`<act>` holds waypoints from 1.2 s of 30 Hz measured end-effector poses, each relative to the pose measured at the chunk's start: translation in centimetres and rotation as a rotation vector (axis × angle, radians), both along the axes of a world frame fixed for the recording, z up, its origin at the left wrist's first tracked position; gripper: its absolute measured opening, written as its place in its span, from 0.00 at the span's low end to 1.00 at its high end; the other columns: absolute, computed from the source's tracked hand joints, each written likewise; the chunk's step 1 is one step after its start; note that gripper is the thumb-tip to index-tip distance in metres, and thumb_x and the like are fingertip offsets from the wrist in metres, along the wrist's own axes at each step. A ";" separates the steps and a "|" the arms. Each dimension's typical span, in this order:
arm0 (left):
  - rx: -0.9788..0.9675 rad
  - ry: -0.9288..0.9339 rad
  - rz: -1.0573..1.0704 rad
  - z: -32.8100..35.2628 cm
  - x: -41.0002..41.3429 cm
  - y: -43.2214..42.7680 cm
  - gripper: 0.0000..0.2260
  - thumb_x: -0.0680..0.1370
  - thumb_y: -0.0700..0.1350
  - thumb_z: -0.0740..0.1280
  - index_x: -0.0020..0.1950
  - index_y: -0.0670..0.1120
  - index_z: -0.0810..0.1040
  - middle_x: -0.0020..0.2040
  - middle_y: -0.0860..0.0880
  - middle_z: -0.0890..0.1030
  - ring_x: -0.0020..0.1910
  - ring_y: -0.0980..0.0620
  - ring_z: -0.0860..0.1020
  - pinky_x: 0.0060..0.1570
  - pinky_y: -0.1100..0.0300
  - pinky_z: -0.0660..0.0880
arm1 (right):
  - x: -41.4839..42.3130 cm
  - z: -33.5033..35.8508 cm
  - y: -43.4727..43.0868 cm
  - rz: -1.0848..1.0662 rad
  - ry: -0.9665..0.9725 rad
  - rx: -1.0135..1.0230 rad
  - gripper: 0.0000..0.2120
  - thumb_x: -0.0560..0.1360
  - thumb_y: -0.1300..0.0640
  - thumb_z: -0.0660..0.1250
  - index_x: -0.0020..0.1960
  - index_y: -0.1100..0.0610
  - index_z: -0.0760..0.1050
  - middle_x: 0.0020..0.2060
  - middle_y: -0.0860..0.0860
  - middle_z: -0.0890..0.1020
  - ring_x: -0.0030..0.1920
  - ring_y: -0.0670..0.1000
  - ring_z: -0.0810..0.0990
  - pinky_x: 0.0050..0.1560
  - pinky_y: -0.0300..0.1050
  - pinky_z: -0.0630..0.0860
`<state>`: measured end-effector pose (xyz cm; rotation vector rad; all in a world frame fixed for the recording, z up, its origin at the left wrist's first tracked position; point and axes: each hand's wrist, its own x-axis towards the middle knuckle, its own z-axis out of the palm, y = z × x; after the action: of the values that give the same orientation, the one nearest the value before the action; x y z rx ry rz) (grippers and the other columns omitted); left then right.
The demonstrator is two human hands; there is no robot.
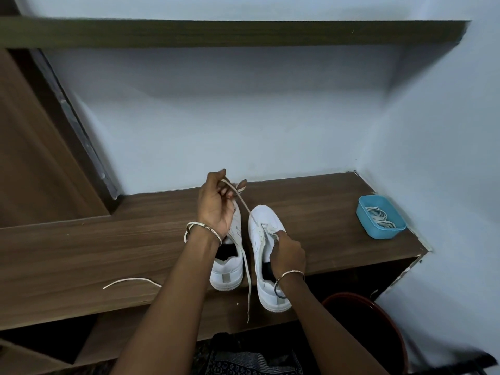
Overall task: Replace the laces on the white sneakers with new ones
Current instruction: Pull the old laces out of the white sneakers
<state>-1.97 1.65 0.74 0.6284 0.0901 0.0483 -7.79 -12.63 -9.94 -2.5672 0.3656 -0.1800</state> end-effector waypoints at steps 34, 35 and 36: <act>2.154 -0.152 0.027 -9.4 -6.9 -3.3 0.24 0.64 0.54 0.78 0.52 0.43 0.76 0.46 0.45 0.79 0.43 0.44 0.79 0.41 0.51 0.75 | 5.7 6.7 2.1 0.324 -0.037 0.330 0.12 0.72 0.69 0.62 0.34 0.59 0.81 0.32 0.57 0.84 0.32 0.56 0.82 0.43 0.59 0.83; 2.258 -0.157 0.015 -10.1 -7.1 -3.6 0.23 0.61 0.53 0.80 0.48 0.43 0.78 0.41 0.45 0.79 0.39 0.44 0.80 0.35 0.52 0.74 | 5.6 6.7 2.4 0.360 -0.021 0.288 0.11 0.72 0.68 0.62 0.36 0.59 0.81 0.34 0.57 0.84 0.35 0.56 0.84 0.46 0.57 0.82; 2.338 -0.159 0.017 -10.9 -6.9 -3.9 0.21 0.59 0.52 0.81 0.44 0.44 0.79 0.38 0.46 0.79 0.36 0.45 0.79 0.31 0.54 0.73 | 5.3 7.0 2.7 0.383 -0.004 0.254 0.11 0.73 0.67 0.62 0.38 0.59 0.81 0.36 0.56 0.85 0.39 0.56 0.84 0.48 0.53 0.82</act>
<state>-8.89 -2.20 -10.15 2.9515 -0.1843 0.2253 -2.54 -9.90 -2.93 -2.3306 -0.1033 0.0027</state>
